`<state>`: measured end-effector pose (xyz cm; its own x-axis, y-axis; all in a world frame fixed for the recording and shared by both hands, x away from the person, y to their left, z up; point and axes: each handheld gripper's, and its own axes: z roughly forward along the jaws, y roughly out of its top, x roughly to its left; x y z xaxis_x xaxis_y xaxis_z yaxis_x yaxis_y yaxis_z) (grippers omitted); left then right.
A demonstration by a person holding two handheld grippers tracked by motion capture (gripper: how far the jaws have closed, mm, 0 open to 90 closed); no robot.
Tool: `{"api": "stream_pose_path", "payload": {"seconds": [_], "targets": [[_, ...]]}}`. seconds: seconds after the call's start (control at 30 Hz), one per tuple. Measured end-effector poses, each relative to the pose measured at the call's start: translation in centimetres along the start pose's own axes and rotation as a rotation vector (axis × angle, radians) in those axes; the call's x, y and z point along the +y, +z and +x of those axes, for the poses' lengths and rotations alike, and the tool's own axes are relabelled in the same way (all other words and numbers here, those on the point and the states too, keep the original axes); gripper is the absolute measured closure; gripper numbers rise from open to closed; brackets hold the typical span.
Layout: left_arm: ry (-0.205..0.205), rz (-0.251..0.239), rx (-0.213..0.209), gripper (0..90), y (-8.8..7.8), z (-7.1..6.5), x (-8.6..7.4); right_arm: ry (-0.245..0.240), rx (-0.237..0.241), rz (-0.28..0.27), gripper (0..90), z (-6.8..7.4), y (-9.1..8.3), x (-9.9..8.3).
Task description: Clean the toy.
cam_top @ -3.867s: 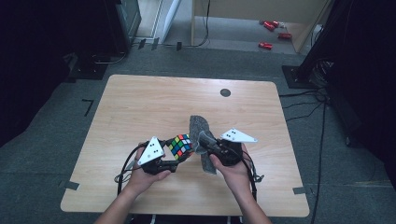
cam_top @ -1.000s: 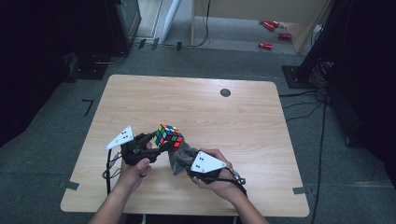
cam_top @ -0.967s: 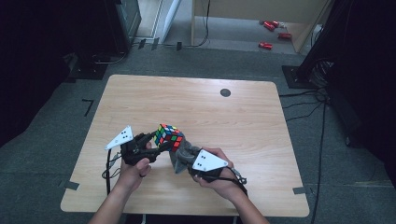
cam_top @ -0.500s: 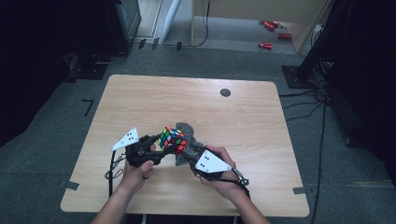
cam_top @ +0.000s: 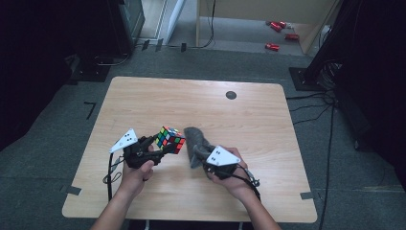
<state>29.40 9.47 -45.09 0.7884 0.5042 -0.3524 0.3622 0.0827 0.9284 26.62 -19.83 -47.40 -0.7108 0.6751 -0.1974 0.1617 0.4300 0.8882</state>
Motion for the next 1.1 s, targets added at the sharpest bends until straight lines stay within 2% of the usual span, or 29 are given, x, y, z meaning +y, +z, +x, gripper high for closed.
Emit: {"api": "stream_pose_path", "payload": {"seconds": [0.1,0.2,0.4,0.5,0.6,0.73,0.9,1.0,1.1], "targets": [[0.004,0.009,-0.002,34.6,0.2,-0.1,-0.1,0.081,-0.066,0.068,67.2,-1.3,0.3,-1.0],[0.003,0.016,-0.001,34.6,0.4,-0.2,-0.3,0.121,-0.078,0.110,65.9,-1.9,0.7,-1.8],[0.015,0.034,0.006,34.6,0.7,-0.2,-0.5,0.159,-0.087,0.179,64.0,-2.4,1.6,-3.2],[0.018,0.041,0.009,34.5,0.7,-0.2,-0.6,0.192,-0.087,0.188,63.6,-2.7,1.8,-3.7],[0.019,0.042,0.009,34.6,0.8,-0.2,-0.6,0.199,-0.090,0.202,61.8,-2.7,2.0,-3.9],[0.020,0.043,0.012,34.5,0.8,-0.2,-0.7,0.194,-0.069,0.212,52.9,-2.8,2.1,-4.0],[0.024,0.050,0.016,34.5,0.9,-0.2,-0.7,0.203,-0.082,0.177,33.1,-3.2,1.6,-3.5],[0.022,0.051,0.017,34.5,0.9,-0.2,-0.7,0.202,-0.084,0.115,31.1,-3.6,0.9,-2.9],[0.022,0.058,0.024,34.6,1.0,-0.1,-0.7,0.182,-0.064,0.038,29.5,-3.5,0.2,-2.2]]}}
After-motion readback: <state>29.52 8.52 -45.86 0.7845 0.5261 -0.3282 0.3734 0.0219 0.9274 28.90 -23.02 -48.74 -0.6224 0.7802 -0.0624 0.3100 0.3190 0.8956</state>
